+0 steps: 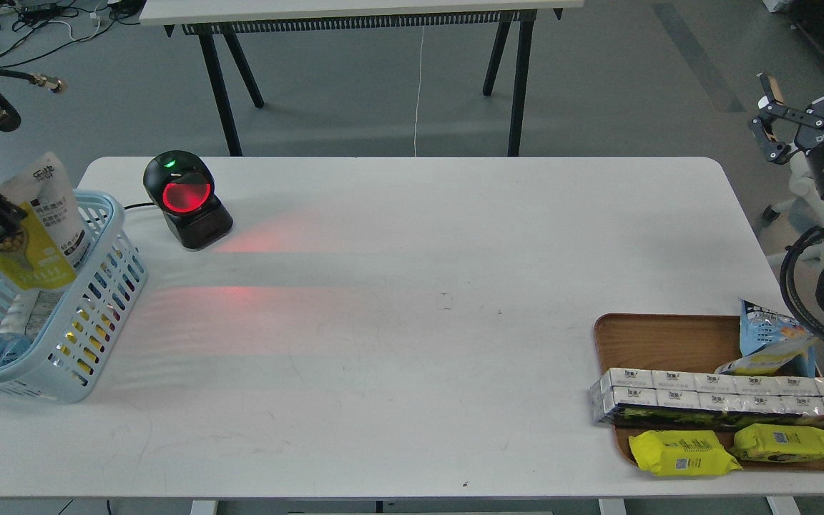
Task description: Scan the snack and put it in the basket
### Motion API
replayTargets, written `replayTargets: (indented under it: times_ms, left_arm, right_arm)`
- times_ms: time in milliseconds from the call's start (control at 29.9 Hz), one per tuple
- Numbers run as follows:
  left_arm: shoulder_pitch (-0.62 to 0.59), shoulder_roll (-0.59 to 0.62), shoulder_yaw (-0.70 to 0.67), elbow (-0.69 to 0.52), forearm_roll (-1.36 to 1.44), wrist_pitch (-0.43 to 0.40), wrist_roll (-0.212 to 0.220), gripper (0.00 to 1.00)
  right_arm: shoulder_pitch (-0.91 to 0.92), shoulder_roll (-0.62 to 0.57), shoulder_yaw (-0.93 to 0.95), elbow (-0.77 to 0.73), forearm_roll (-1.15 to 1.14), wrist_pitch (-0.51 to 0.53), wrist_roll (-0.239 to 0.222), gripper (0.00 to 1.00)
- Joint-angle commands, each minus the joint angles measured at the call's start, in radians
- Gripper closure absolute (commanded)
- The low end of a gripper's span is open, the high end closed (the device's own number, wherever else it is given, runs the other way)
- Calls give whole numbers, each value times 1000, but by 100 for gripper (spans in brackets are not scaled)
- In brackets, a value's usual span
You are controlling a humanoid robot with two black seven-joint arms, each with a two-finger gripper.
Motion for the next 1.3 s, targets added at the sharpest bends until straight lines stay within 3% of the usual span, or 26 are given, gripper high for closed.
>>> replayTargets:
  times_ms: [0,134,334,434,535,602,769,1036,1270]
  left_arm:
    - [40,2,-28,19,-2,0,0,100]
    - [79,5,-72,39,-1,0,0,100]
    - [84,2,-111,37,-4,-35,0,83]
    - [84,8,-141,39,-7,-81,0,64]
    - [82,15,-193,42,-7,-118,0,34]
    - [80,17,-216,54,-15,-138,0,22]
    - [83,34,-356,135,-90,-158,0,14]
    - [123,32,-655,220,-318,-261,0,8]
    - [195,54,-971,278,-643,-262,0,4]
  right_arm:
    - [-1,2,-2,1,0,0,0,0]
    - [0,9,-2,2,0,0,0,0]
    - [-1,9,-2,10,0,0,0,0]
    - [-1,8,-2,14,0,0,0,0]
    - [-1,8,-2,14,0,0,0,0]
    - [2,8,-3,13,0,0,0,0]
    - [28,-3,-5,10,-10,0,0,0]
    - [129,-20,-130,-7,-12,0,0,0]
    - [167,-24,-147,-13,-12,0,0,0]
